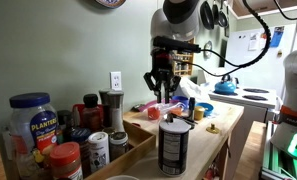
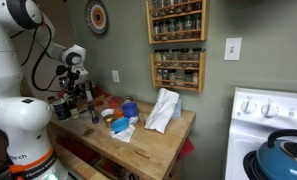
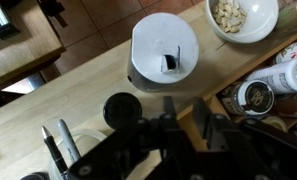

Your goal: Close the lid of the brown tube bottle on the counter top

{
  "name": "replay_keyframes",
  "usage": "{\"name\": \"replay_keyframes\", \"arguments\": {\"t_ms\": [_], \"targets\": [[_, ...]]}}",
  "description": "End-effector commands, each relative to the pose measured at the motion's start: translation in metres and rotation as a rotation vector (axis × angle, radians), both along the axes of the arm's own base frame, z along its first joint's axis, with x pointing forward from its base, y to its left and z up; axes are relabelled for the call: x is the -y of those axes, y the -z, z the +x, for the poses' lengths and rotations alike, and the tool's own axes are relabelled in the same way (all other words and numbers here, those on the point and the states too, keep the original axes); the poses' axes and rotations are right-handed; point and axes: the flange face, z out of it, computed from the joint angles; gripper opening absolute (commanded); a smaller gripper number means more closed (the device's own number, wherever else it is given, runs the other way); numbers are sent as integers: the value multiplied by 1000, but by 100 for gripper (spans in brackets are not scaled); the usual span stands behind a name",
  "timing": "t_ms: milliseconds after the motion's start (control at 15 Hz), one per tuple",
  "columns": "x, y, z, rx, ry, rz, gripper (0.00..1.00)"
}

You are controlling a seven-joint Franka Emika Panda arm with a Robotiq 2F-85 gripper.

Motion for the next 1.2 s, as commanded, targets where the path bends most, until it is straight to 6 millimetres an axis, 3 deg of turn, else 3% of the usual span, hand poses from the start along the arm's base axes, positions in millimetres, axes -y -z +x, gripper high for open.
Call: {"name": "replay_keyframes", "arguments": {"t_ms": [0, 1133], "targets": [[-5, 8, -3, -82, -19, 26, 0], [-15, 31, 0, -161, -52, 39, 0]]}}
